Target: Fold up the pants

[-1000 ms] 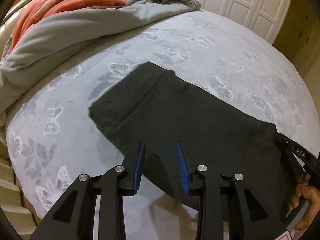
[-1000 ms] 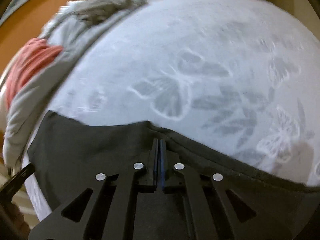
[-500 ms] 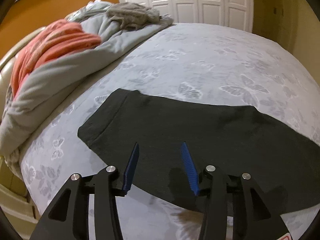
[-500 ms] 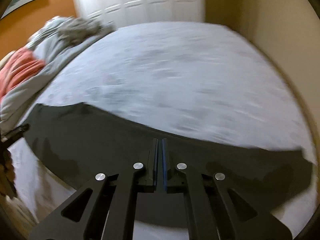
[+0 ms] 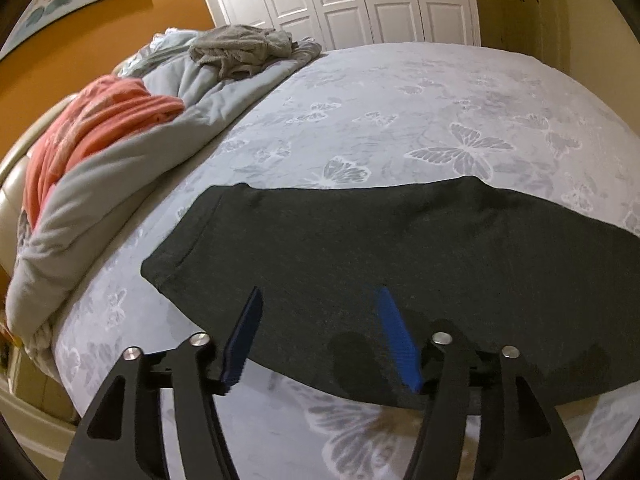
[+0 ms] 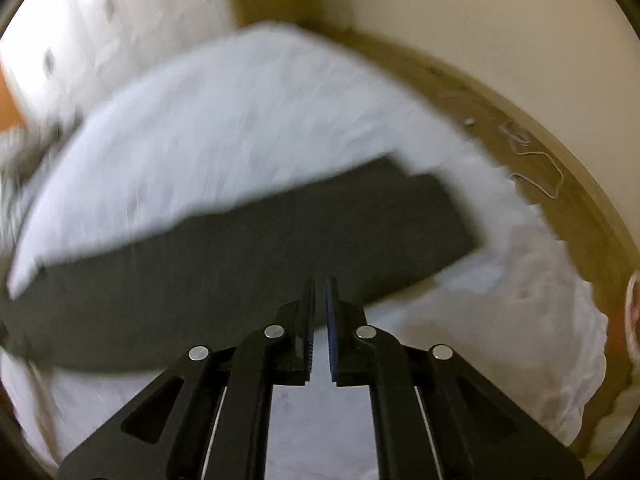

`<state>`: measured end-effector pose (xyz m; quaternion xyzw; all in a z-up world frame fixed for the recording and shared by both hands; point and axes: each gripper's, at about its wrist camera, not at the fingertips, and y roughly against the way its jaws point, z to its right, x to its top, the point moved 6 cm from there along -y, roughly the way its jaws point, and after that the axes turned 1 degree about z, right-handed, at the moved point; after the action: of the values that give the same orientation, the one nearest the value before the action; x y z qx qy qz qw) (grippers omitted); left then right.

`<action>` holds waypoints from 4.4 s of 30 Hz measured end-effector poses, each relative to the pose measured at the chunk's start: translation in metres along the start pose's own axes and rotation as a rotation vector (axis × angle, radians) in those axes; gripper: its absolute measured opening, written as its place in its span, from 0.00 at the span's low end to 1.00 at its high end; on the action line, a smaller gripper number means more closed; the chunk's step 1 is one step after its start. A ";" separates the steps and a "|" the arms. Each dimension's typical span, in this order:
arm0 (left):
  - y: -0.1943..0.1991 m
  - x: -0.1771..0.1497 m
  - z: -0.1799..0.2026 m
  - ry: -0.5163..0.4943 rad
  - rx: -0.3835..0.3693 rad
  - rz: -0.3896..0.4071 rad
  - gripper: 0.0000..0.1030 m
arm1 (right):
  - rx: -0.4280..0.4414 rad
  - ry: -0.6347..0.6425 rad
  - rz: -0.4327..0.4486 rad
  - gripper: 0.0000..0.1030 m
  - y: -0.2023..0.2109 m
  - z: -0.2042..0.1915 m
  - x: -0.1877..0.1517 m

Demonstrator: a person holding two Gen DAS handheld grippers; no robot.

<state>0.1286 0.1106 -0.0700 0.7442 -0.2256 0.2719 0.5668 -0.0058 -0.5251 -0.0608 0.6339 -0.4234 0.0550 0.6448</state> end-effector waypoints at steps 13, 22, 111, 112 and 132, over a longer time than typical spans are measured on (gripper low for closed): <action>0.003 -0.020 0.022 0.039 -0.101 -0.041 0.66 | -0.084 -0.194 0.077 0.80 -0.039 0.083 0.022; -0.006 -0.015 0.023 0.005 -0.066 -0.014 0.66 | 0.028 -0.011 0.235 0.08 -0.020 0.029 0.078; -0.006 -0.016 0.051 -0.031 -0.204 -0.071 0.60 | 0.241 0.110 -0.158 0.19 -0.061 -0.057 -0.004; -0.009 -0.019 0.052 -0.037 -0.203 -0.089 0.60 | 0.170 0.115 -0.170 0.15 -0.078 -0.048 -0.001; 0.007 -0.019 0.081 -0.174 -0.111 0.046 0.69 | -0.079 -0.276 -0.079 0.82 -0.060 0.096 -0.001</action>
<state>0.1222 0.0307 -0.0943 0.7269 -0.3056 0.2064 0.5793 -0.0158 -0.6188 -0.1231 0.6256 -0.4847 -0.0748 0.6067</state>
